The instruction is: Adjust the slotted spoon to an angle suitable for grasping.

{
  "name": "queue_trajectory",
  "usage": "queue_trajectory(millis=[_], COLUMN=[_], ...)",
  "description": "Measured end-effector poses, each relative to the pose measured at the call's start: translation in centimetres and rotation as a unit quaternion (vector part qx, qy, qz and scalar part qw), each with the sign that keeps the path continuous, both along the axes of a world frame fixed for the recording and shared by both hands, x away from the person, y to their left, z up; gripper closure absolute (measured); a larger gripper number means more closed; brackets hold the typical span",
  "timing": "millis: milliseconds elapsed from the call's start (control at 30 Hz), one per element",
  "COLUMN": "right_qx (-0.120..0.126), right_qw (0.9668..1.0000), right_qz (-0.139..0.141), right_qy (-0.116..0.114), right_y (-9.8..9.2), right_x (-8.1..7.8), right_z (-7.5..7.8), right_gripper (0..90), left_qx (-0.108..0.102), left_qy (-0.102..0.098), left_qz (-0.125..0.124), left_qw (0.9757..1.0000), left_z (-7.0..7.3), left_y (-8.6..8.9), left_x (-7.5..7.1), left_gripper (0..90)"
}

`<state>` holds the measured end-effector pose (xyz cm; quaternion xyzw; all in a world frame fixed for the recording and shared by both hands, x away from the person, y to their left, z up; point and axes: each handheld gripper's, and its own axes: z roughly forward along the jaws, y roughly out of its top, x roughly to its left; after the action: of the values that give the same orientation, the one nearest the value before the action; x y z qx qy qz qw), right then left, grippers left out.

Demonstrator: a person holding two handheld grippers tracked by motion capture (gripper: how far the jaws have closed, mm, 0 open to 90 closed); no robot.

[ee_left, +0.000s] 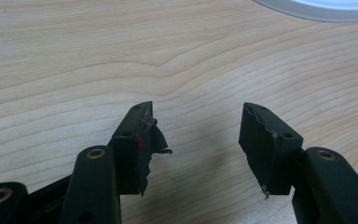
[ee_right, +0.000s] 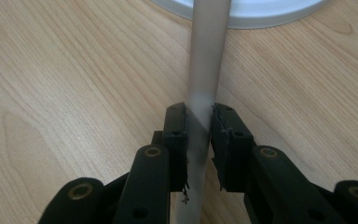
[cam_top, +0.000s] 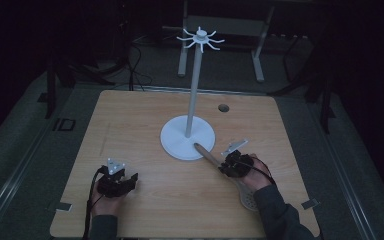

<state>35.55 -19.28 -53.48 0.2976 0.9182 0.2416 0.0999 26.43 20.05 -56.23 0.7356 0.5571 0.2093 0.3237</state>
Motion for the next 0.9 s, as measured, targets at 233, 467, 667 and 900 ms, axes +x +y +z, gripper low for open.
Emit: queue_trajectory(millis=[233,467,667,900], right_qx=[-0.022,-0.046,-0.056,-0.059], right_qw=[0.9997,0.9978,0.9961,0.9962], right_qz=[0.003,-0.002,-0.002,-0.004], right_qy=[0.013,0.047,0.069,0.064], right_y=[1.7,3.1,3.5,3.6], right_x=[1.2,3.0,3.6,3.5], right_z=[0.4,-0.2,-0.5,-0.5], right_gripper=[70.8,70.6,70.7,72.1], left_qx=[-0.001,-0.002,-0.001,0.000], left_qy=[-0.001,-0.001,-0.002,0.001], left_qz=[0.000,0.002,0.001,-0.001], left_qw=[1.0000,1.0000,1.0000,1.0000], left_z=[0.0,0.0,0.0,0.0], left_y=[0.0,0.1,0.0,-0.1], left_x=[0.0,0.0,0.0,0.1], left_gripper=[45.4,45.4,45.4,45.4])
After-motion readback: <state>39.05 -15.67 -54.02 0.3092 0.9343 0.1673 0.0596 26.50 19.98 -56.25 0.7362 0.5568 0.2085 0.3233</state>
